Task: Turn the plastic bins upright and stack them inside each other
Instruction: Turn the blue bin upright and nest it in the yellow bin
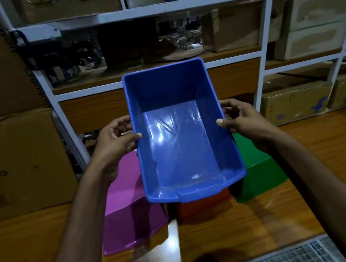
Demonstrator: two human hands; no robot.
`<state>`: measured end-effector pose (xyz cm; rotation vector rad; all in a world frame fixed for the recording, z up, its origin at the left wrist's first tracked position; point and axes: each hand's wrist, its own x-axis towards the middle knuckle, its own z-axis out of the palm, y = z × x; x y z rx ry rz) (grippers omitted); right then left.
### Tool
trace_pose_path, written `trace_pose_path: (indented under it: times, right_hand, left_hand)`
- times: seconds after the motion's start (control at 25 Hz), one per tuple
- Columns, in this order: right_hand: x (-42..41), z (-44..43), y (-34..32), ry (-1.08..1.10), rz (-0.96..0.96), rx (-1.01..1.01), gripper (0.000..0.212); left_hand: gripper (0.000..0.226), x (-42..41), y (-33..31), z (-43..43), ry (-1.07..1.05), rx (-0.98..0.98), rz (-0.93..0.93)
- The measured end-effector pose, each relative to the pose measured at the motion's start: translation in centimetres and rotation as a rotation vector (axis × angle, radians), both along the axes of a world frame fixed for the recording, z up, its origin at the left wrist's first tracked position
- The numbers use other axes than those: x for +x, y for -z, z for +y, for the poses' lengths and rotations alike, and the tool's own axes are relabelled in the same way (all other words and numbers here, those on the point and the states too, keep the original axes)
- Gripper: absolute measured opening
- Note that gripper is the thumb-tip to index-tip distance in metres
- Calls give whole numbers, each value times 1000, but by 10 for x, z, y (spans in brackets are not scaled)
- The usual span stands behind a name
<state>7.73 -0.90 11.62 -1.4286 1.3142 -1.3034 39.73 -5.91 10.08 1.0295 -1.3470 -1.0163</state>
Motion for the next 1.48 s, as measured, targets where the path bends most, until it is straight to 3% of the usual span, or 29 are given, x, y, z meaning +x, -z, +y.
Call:
trace_pose_path:
  times: [0.24,0.52,0.68,0.84,0.96,1.04,1.08,1.16,1.24,1.48]
  right_hand:
    - [-12,24,-9,-51,34,20,46]
    - [-27,83,13,212,200,-208,48]
    - [-53,138,22,289,183,-219,47]
    - [-86,190,34,475,52,-50,43]
    - [-110,219,56,696,-101,122,24]
    - [-124,242,80,814,-96,205,16]
    - [-132,256,94,859,-43,214,25]
    - [-143,285,119,933,44,198,45]
    - [-158,314,137,1009,6,250,55]
    - [-238,424,166,881,-444,683,39]
  left_hand:
    - [55,-1,0,11,74,5,-13]
    - [66,-41,16,47,221,-154,12]
    - [72,-70,26,66,340,-163,21]
    - [59,-121,29,84,468,-53,25]
    - [36,-181,51,105,484,120,-64]
    - [20,-221,78,127,475,234,-91]
    - [14,-242,93,140,463,265,-111]
    - [27,-275,121,161,436,305,-182]
    - [39,-304,145,178,470,360,-243]
    - [36,-389,185,245,603,560,-368]
